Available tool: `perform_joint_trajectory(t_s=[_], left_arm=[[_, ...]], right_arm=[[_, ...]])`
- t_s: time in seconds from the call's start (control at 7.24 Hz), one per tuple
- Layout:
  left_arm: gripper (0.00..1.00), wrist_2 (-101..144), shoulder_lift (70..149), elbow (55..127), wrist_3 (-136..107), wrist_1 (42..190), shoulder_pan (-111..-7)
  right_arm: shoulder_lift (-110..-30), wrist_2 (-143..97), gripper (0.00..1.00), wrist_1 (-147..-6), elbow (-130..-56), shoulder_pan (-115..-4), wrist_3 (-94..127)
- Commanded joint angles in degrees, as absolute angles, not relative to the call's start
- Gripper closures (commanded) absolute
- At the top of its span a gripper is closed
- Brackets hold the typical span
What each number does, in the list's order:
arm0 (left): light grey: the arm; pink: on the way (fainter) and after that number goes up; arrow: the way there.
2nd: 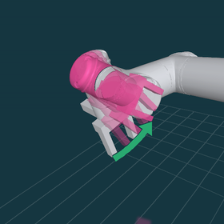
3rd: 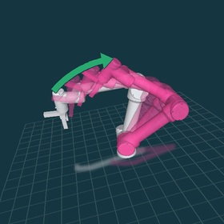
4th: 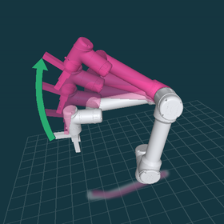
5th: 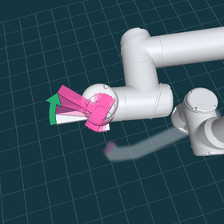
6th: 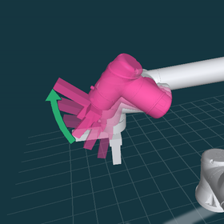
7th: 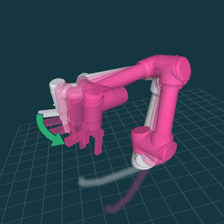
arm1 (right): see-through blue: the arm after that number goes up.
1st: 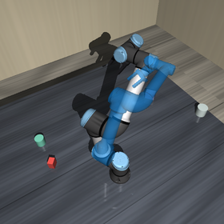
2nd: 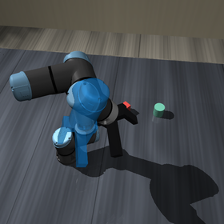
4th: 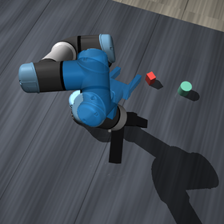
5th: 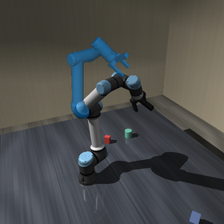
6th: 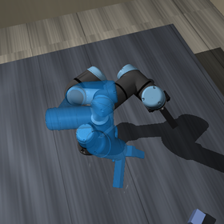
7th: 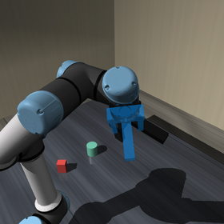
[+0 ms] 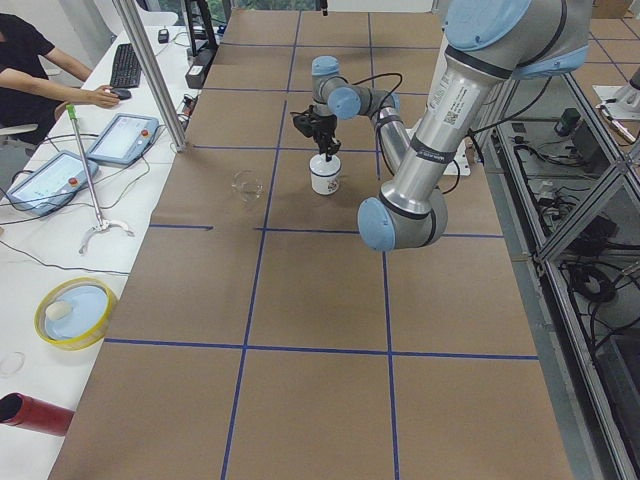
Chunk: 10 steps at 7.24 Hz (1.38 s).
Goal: Remove funnel from cup
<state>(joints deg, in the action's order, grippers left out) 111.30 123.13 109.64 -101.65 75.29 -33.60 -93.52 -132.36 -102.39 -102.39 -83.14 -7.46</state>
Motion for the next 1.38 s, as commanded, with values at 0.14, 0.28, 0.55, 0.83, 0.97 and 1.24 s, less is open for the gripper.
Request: perform_joint_trajectory(t_s=[0.14, 0.28, 0.55, 0.83, 0.97, 1.24], left_arm=[[0.0, 111.1, 122.9, 109.5, -101.0, 75.5, -33.5], [0.0, 111.1, 122.8, 110.3, -99.2, 75.2, -33.7], [0.0, 111.2, 122.3, 112.5, -95.6, 75.1, -35.8], [0.0, 111.7, 114.2, 122.5, -85.4, 75.3, -41.4], [0.0, 112.1, 110.0, 125.7, -77.6, 75.5, -45.7], [0.0, 120.1, 103.0, 125.9, -54.9, 75.8, -58.5]], right_arm=[[-93.5, -132.4, 0.0, -102.4, -102.4, -83.1, -7.5], [-93.5, -132.4, 0.0, -102.4, -102.4, -83.1, -7.4], [-93.5, -132.4, 0.0, -102.4, -102.4, -83.1, -7.5], [-93.5, -132.4, 0.0, -102.4, -102.4, -83.1, -7.5], [-93.5, -132.4, 0.0, -102.4, -102.4, -83.1, -7.5], [-93.5, -132.4, 0.0, -102.4, -102.4, -83.1, -7.4]])
